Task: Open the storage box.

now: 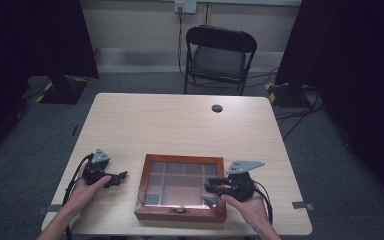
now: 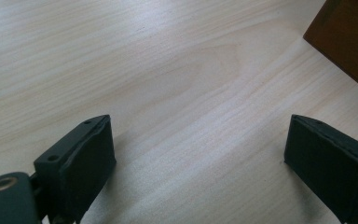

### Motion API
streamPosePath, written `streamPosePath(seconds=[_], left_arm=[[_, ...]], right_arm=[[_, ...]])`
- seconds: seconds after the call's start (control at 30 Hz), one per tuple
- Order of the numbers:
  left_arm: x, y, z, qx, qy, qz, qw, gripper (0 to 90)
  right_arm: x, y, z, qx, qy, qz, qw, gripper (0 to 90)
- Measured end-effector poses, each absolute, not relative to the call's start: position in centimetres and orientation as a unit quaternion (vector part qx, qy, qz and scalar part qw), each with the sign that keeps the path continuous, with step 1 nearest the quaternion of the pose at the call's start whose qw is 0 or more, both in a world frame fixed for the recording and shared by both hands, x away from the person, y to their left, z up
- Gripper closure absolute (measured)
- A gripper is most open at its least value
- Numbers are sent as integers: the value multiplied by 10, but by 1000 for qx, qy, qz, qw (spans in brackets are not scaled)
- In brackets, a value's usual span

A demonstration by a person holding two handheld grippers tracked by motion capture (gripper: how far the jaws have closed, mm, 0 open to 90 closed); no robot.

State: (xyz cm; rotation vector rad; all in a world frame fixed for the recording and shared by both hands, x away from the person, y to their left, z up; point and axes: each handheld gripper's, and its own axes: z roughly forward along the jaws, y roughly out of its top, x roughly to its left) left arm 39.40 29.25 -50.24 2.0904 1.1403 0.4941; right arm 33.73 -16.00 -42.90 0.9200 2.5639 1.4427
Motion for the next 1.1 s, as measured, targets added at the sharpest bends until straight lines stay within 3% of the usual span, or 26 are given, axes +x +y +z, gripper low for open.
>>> streamPosePath(seconds=[0.5, 1.1], left_arm=[[394, 293, -502, 807, 439, 191, 346, 76], [394, 293, -502, 807, 439, 191, 346, 76]], right_arm=[[321, -113, -436, 211, 860, 464, -31, 739], [311, -92, -443, 163, 879, 445, -48, 778]])
